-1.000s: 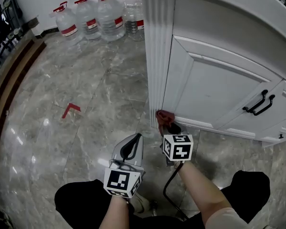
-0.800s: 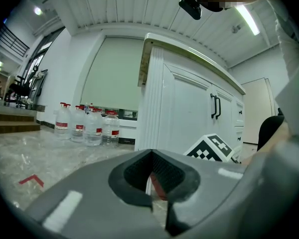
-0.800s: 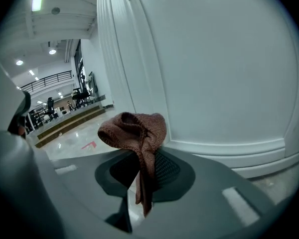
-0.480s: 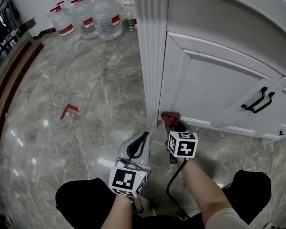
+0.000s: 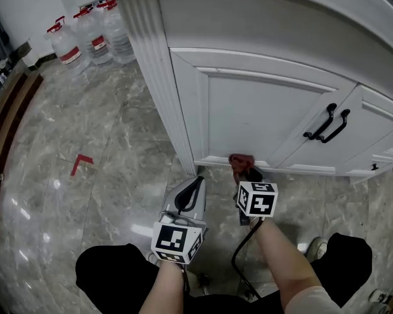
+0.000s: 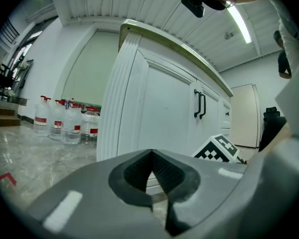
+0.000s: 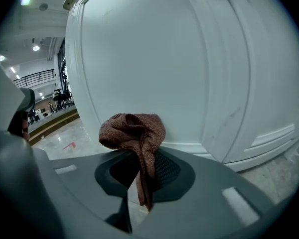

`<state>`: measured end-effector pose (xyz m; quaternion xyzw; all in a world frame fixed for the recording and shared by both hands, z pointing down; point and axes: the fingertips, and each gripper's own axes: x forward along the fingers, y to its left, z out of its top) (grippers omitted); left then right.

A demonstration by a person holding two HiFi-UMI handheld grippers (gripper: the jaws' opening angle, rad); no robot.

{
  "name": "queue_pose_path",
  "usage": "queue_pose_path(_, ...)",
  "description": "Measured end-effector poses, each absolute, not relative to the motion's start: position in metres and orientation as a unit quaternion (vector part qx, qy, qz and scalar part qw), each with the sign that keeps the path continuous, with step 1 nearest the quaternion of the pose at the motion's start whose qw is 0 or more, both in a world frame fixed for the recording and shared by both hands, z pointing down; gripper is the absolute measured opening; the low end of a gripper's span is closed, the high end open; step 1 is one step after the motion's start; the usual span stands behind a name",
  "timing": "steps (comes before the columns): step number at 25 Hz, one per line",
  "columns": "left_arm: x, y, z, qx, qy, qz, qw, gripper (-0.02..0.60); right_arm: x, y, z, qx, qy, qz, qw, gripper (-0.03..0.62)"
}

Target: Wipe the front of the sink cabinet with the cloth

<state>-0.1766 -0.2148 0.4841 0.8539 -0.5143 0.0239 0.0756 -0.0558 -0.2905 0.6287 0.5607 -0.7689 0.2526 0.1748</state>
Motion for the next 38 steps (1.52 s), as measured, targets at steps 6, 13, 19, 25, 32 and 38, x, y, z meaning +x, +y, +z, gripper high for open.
queue_pose_path(6, -0.144, -0.221, 0.494, 0.863, -0.498, 0.039, 0.081, 0.000, -0.006, -0.285, 0.630, 0.588, -0.747, 0.255, 0.175, 0.087)
queue_pose_path(13, -0.109, -0.220, 0.492, 0.872, -0.483, 0.050, 0.064, 0.000, 0.048, -0.279, 0.632, 0.598, -0.741, 0.239, 0.187, 0.087)
queue_pose_path(19, -0.092, -0.220, 0.489, 0.867, -0.491, 0.039, 0.078, 0.000, 0.075, -0.267, 0.615, 0.597, -0.745, 0.257, 0.151, 0.086)
queue_pose_path(25, -0.060, -0.214, 0.452, 0.875, -0.481, 0.024, 0.048, 0.000, 0.068, -0.249, 0.549, 0.565, -0.792, 0.201, 0.115, 0.086)
queue_pose_path(32, -0.008, -0.198, 0.358, 0.879, -0.475, -0.028, -0.031, 0.000, 0.093, -0.239, 0.421, 0.530, -0.838, 0.126, 0.043, 0.086)
queue_pose_path(38, 0.016, -0.185, 0.320, 0.872, -0.485, -0.053, -0.039, 0.000, 0.110, -0.224, 0.308, 0.509, -0.860, 0.024, 0.016, 0.086)
